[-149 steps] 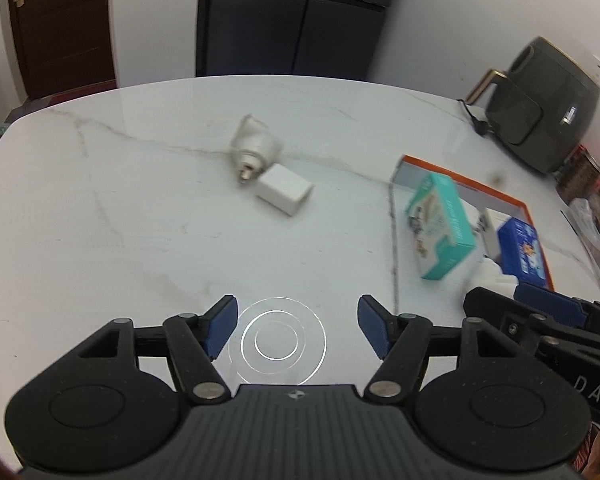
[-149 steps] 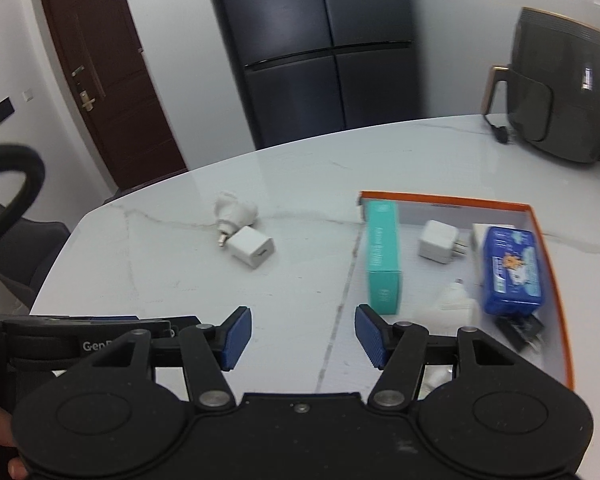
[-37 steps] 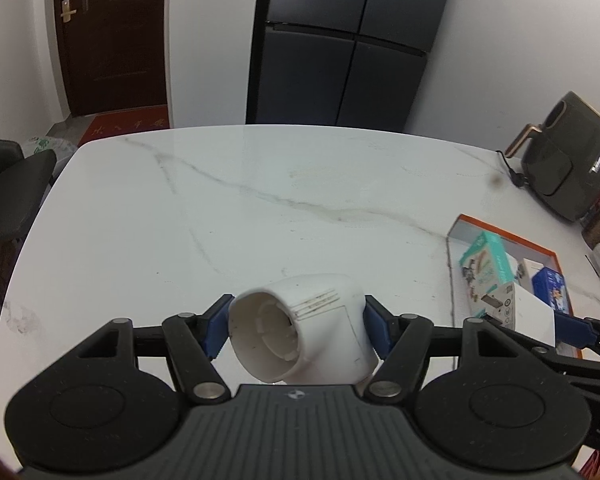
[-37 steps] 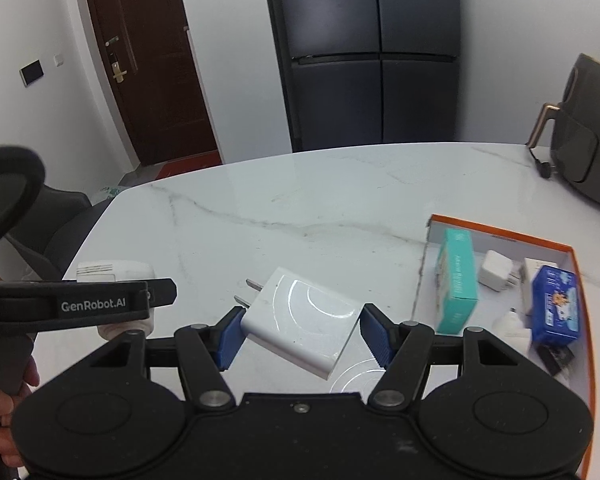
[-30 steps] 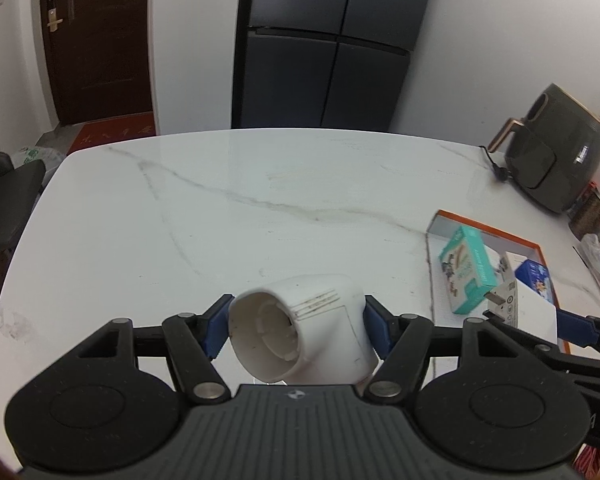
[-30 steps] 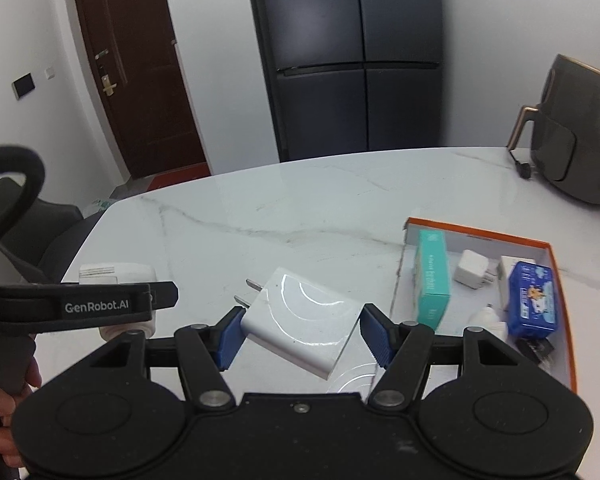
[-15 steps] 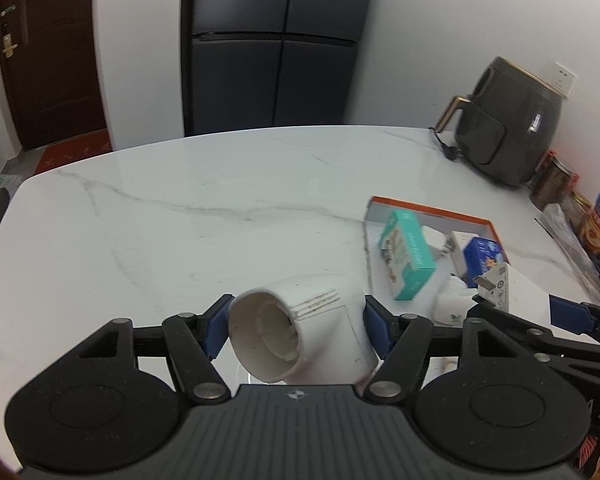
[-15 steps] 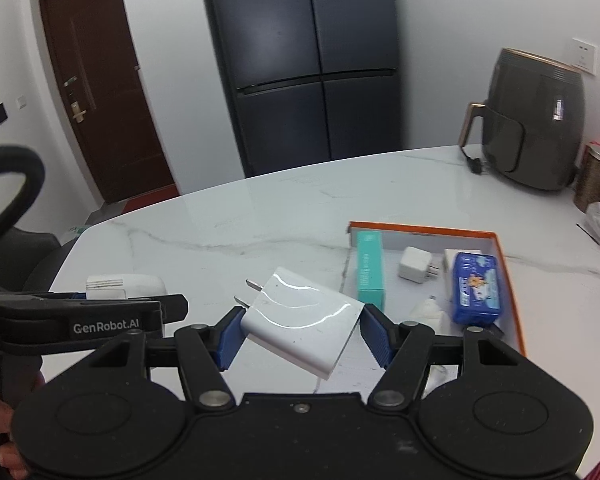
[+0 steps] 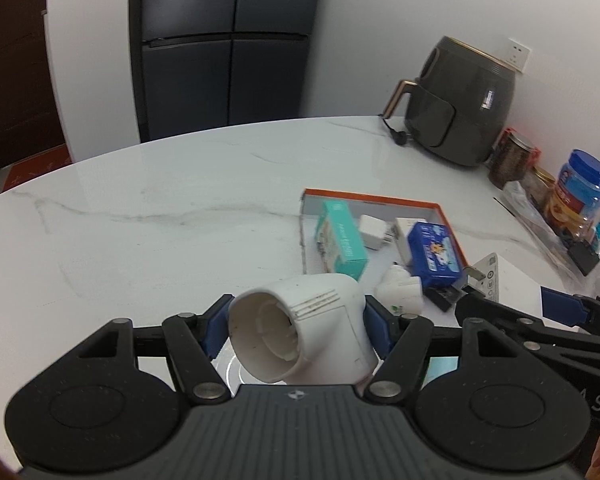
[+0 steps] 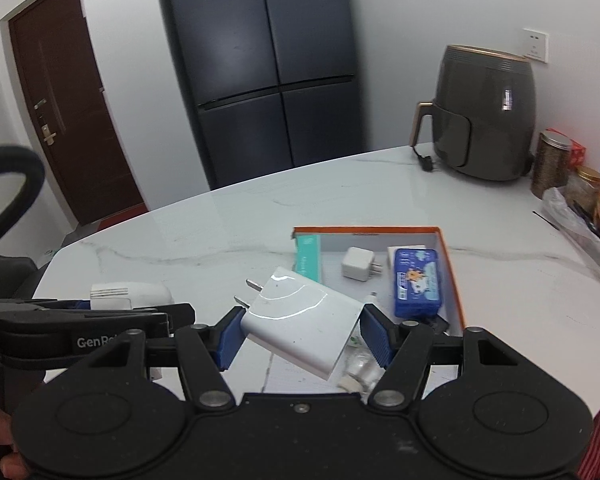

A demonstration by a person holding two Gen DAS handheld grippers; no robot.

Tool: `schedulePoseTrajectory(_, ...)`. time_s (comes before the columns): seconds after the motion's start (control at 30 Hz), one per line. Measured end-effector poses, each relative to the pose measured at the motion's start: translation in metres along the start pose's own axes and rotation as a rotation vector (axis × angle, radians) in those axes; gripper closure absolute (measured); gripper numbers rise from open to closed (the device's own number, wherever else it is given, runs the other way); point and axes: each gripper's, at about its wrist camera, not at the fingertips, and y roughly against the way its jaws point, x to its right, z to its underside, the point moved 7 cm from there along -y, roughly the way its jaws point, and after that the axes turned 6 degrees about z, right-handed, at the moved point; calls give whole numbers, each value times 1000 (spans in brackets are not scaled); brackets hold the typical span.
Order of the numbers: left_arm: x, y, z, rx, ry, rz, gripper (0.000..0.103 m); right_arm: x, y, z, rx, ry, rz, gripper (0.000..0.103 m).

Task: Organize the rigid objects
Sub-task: 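Carry socket adapter with left gripper while right gripper carries charger cube toward tray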

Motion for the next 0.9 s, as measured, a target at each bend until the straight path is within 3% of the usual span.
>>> schedulePoseTrajectory(0.5, 47, -16, 8, -32, -57, 71, 35, 56, 14, 10, 0, -85, 89, 27)
schedulePoseTrajectory(0.9, 67, -27, 11, -47, -71, 87, 34, 78, 16, 17, -13, -114, 118, 27)
